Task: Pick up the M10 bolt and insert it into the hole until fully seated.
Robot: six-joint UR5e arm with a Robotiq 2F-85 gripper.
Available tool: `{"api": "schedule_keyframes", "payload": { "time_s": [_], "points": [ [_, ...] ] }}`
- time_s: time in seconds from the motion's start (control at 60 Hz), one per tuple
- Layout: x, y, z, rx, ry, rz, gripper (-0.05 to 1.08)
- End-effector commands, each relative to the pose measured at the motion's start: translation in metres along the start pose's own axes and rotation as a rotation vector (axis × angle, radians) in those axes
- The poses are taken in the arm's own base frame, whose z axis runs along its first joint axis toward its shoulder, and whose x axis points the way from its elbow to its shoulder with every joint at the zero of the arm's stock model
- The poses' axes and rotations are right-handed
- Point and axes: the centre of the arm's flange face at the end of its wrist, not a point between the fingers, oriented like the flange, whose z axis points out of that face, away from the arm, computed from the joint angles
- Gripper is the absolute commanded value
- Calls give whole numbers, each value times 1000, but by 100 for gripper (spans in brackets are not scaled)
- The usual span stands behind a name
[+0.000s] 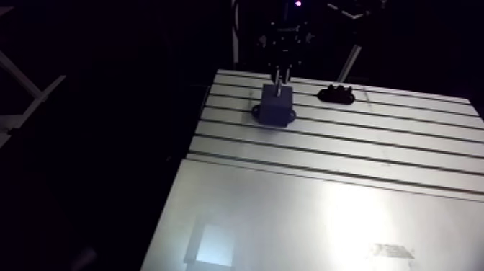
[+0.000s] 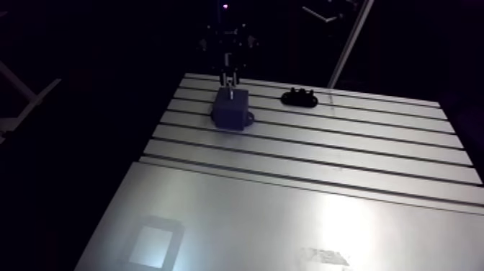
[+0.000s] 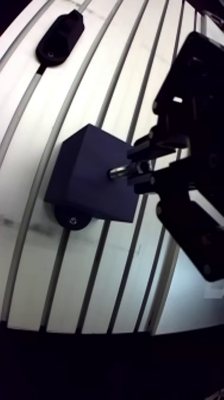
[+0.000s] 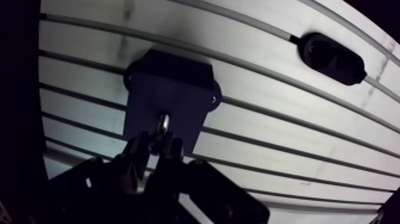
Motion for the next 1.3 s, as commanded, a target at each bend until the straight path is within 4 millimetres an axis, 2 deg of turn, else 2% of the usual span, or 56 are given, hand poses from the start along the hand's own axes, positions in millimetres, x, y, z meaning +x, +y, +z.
{"api": "schedule_keyframes", "payload": {
  "time_s": [0.017,0.717,1.067,1.1,1.117,1.133,1.15,1.167,1.183,1.3],
  "points": [
    [0,0,2,0,-1,0,108],
    [-1,0,11,-1,15,0,108],
    [-6,2,23,0,-5,1,106],
    [-6,1,24,0,-6,3,103],
    [-6,2,23,0,-4,4,92],
    [-6,2,23,-2,-2,6,62],
    [-6,2,23,-2,-2,6,62],
    [-6,2,22,-2,2,3,28],
    [-6,2,20,-2,6,2,2],
    [-6,2,15,-6,30,1,0]
  ]
}}
